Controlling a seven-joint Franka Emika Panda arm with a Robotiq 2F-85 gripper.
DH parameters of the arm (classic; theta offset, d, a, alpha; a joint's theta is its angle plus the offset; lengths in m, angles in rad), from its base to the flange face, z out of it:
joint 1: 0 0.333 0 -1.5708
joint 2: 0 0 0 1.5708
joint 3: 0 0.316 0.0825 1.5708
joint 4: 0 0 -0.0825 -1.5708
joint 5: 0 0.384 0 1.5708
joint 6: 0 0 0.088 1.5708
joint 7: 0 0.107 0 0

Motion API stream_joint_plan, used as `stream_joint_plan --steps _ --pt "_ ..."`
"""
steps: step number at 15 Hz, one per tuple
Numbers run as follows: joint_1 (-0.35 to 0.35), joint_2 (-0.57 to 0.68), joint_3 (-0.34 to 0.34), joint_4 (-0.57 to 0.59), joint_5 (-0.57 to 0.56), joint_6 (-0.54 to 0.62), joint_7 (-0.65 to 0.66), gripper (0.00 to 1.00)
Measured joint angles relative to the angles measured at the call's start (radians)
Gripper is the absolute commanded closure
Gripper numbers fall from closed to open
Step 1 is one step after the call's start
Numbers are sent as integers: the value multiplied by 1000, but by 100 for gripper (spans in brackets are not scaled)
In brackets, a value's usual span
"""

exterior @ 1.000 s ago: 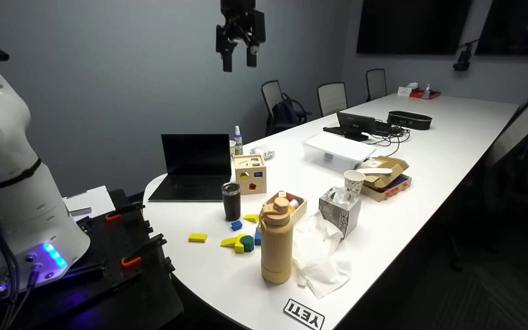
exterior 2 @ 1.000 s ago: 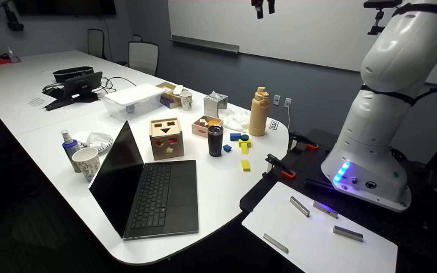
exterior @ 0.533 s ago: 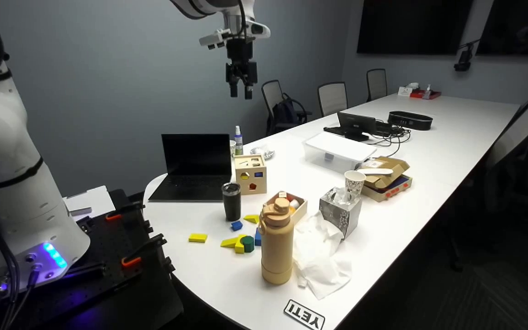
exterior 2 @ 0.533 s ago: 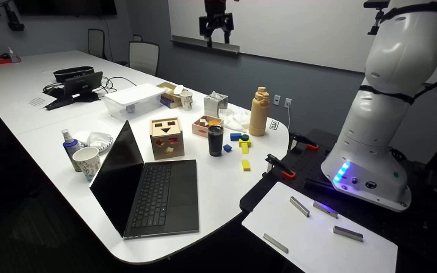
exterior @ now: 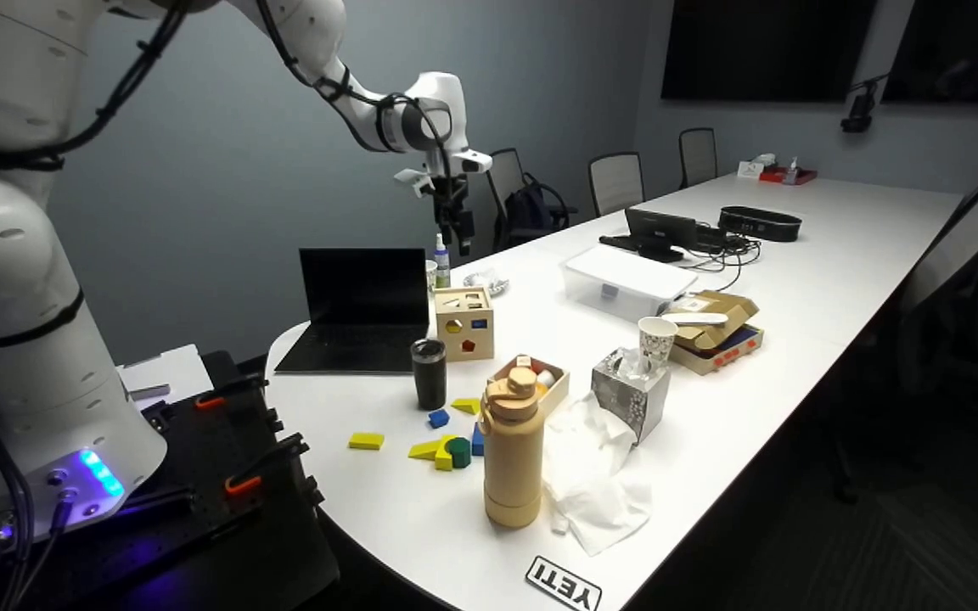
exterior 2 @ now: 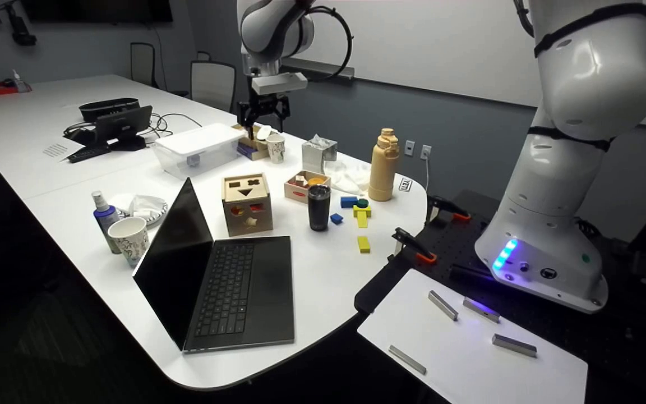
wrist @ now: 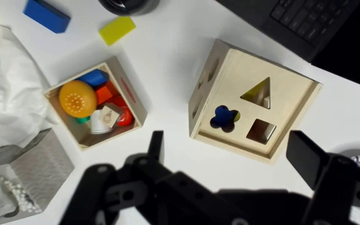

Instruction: Open the cube-shaped wooden object

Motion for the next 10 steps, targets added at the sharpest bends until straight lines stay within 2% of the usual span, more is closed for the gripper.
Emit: stream_joint_plan --steps 5,10 --pt "70 197 -44 114 0 114 70 0" --pt "96 256 -62 163 6 164 72 0"
